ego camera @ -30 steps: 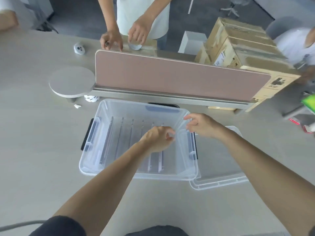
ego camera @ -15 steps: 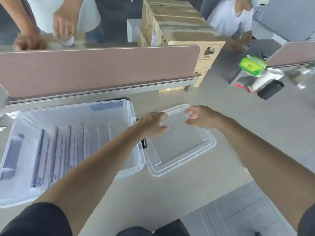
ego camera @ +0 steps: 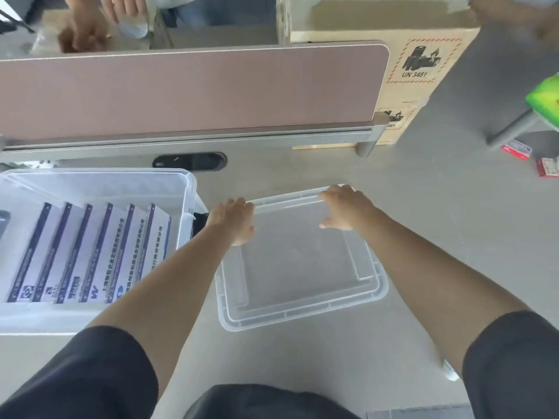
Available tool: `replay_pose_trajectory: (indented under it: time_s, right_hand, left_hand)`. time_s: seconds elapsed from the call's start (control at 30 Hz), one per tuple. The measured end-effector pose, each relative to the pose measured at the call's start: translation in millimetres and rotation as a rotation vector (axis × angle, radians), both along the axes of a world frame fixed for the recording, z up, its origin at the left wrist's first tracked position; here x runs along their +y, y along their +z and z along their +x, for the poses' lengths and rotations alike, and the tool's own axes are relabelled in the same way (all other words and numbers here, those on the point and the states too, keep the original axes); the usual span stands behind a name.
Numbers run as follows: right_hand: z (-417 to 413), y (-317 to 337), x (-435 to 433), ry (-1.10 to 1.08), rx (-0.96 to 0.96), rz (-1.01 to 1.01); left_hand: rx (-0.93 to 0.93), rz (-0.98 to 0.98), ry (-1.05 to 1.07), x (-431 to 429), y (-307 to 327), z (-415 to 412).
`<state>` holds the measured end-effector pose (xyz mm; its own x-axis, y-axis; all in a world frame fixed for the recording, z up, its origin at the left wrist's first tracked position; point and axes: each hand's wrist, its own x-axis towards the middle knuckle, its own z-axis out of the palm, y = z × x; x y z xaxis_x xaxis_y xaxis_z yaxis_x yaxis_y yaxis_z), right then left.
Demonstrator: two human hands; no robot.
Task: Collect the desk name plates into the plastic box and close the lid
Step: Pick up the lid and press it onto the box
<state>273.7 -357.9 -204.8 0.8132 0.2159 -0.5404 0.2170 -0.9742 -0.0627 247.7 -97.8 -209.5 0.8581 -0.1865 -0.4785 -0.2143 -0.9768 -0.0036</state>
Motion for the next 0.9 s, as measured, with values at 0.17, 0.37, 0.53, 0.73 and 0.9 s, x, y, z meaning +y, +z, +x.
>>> replay_pose_trajectory:
  time_s: [0.17,0.37,0.53,0.73,0.9]
  right_hand:
    - [39,-25,6,0.118,0.023,-0.035]
    - [56,-57,6,0.250,-0.002,-0.102]
    - [66,-71,3,0.250,0.010,-0.084]
    - [76,-64,10,0.260,0.038,-0.154]
    - [76,-51,-3,0.270,-0.031,-0.146]
  left_hand:
    - [0.123,0.059,0.123,-4,-28,21]
    - [-0.019,0.028,0.159,-8,-57,27]
    - [-0.068,-0.132,0.182,-14,-70,28]
    - [-0.111,-0.115,0.044,-15,-74,36]
    - [-0.206,-0.077,-0.107,-22,-58,40]
